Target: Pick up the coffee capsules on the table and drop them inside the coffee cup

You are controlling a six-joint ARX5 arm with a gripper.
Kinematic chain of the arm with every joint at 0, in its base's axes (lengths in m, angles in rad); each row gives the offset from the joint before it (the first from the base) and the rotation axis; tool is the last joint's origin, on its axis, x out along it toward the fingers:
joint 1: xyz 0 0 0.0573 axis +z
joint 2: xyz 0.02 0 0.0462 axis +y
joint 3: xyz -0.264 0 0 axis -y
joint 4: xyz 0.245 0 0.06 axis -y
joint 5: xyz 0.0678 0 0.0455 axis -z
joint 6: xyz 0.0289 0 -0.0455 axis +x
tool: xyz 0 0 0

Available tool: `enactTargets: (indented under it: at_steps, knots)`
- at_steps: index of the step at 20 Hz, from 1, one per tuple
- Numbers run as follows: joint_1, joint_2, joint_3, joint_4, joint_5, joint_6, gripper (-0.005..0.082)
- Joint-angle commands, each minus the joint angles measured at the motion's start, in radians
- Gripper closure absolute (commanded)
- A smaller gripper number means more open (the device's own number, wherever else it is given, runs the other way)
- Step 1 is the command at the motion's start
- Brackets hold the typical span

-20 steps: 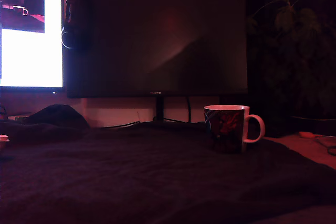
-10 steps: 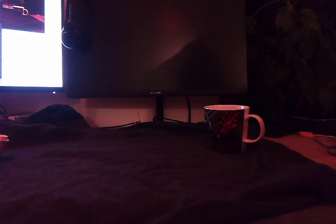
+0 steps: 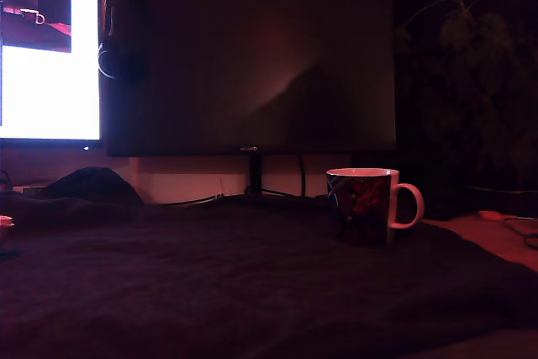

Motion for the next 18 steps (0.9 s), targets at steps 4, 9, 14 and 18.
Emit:
enactTargets:
  at_steps: [4, 9, 14, 18]
  knots:
    - [0.004, 0.084, -0.018, 0.061, 0.002, 0.014, 0.0183]
    - [0.004, 0.245, -0.018, 0.205, 0.004, 0.065, 0.0184]
    - [0.004, 0.396, -0.018, 0.348, 0.005, 0.085, 0.0184]
    - [0.004, 0.502, -0.018, 0.45, 0.009, 0.093, 0.0185]
